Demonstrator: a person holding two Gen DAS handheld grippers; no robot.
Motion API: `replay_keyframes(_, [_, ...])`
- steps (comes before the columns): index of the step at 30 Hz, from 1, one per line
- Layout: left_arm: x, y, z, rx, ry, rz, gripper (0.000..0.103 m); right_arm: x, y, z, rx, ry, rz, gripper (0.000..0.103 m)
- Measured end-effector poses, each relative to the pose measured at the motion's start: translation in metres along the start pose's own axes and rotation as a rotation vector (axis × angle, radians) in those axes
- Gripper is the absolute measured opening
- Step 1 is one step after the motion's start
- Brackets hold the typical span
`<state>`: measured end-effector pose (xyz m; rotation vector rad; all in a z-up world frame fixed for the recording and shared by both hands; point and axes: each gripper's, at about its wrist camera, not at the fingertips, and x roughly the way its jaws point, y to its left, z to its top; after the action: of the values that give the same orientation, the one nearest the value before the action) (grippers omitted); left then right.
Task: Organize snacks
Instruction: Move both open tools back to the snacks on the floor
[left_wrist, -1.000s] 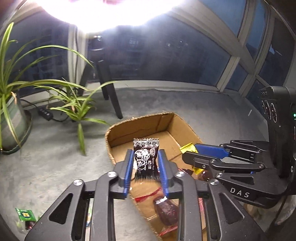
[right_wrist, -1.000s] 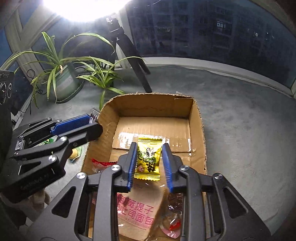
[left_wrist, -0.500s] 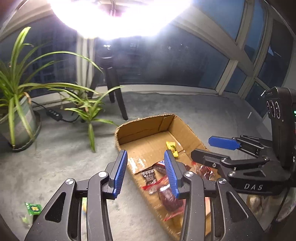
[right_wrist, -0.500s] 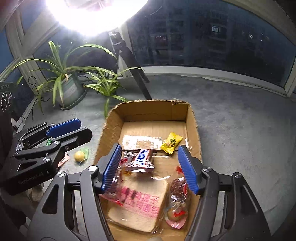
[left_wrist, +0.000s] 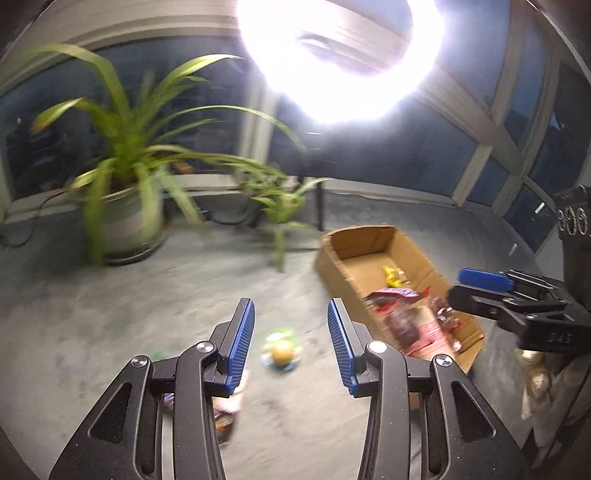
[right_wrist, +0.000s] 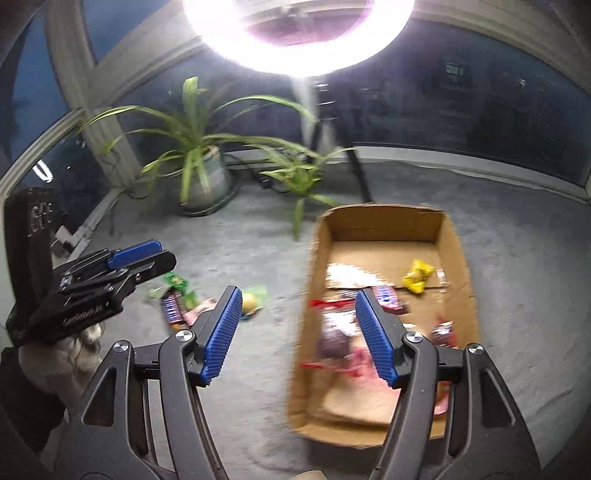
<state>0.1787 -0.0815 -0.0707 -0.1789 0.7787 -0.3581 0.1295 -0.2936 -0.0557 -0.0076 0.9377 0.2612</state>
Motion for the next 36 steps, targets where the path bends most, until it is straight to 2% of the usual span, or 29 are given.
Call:
replay_keyframes(10, [-0.033,0.091,-0.044,-0.07,0.055,0.107,0.04,0.033,0.081,-0.018,-0.095,0.055,0.127,0.077])
replay_keyframes(14, [-0.036,0.111,-0.057,-0.068,0.077,0.15,0.04,0.056,0.119,-0.022,-0.189,0.089,0.169,0.077])
replay_keyframes(18, [-0.028,0.12,-0.067,-0.043,0.111,0.158,0.04,0.088,0.148,-0.026,-0.273,0.141,0.169,0.077])
replay_keyframes(19, [-0.026,0.122,-0.068,-0.038,0.118,0.158,0.04,0.095,0.151,-0.027,-0.286,0.155,0.166,0.076])
replay_keyframes(21, [-0.02,0.126,-0.072,-0.028,0.134,0.152,0.04,0.11,0.156,-0.03,-0.305,0.187,0.161,0.065])
replay_keyframes(24, [-0.01,0.129,-0.077,-0.009,0.159,0.152,0.036,0.133,0.158,-0.032,-0.324,0.234,0.146,0.057])
replay_keyframes(28, [0.004,0.131,-0.08,0.007,0.189,0.136,0.031,0.153,0.157,-0.034,-0.332,0.273,0.145,0.055])
replay_keyframes(30, [0.01,0.131,-0.081,0.014,0.2,0.125,0.028,0.158,0.156,-0.033,-0.333,0.286,0.144,0.051])
replay_keyframes(36, [0.024,0.134,-0.077,0.002,0.213,0.097,0.028,0.173,0.16,-0.032,-0.345,0.313,0.147,0.051])
